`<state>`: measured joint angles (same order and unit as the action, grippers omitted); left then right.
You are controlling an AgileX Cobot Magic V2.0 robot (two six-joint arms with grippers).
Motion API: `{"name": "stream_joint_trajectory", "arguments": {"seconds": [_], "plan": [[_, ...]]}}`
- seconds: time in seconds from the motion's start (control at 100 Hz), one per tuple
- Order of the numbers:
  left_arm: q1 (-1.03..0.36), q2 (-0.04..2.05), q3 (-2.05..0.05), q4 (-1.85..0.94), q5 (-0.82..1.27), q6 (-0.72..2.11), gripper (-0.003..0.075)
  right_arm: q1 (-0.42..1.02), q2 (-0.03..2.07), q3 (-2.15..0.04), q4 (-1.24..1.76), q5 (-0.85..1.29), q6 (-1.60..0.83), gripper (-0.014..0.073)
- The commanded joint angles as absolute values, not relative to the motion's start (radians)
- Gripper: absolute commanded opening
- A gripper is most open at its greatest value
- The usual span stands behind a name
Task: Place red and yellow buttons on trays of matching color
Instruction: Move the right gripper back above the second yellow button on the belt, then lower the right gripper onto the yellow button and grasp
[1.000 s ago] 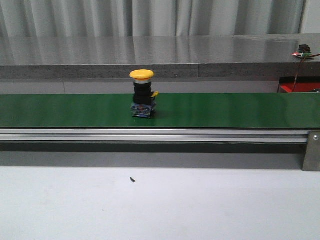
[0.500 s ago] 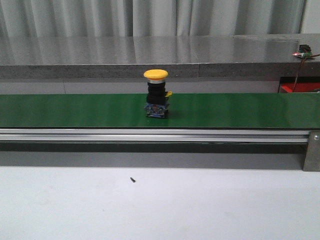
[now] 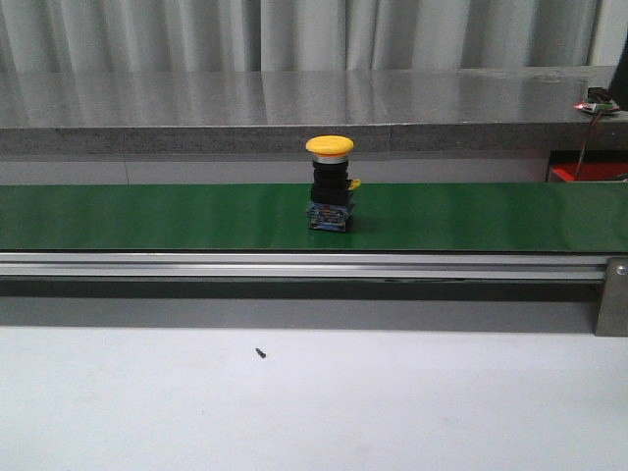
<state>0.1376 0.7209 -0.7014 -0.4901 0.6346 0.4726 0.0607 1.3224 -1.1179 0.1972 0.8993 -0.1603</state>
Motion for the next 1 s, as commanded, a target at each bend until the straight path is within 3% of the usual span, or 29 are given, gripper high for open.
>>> {"name": "stream_joint_trajectory", "arguments": {"seconds": [0.0, 0.45, 0.99], "plan": [[0.131, 0.717, -0.73, -0.523, 0.572, 0.472, -0.002, 0.098, 1.312, -1.178, 0.215, 0.875, -0.174, 0.0599], [0.131, 0.717, -0.73, -0.523, 0.571, 0.472, -0.002, 0.289, 1.524, -1.359, 0.215, 0.963, -0.257, 0.0599], [0.131, 0.717, -0.73, -0.523, 0.567, 0.472, -0.002, 0.336, 1.71, -1.457, 0.217, 0.912, -0.617, 0.0599]]}}
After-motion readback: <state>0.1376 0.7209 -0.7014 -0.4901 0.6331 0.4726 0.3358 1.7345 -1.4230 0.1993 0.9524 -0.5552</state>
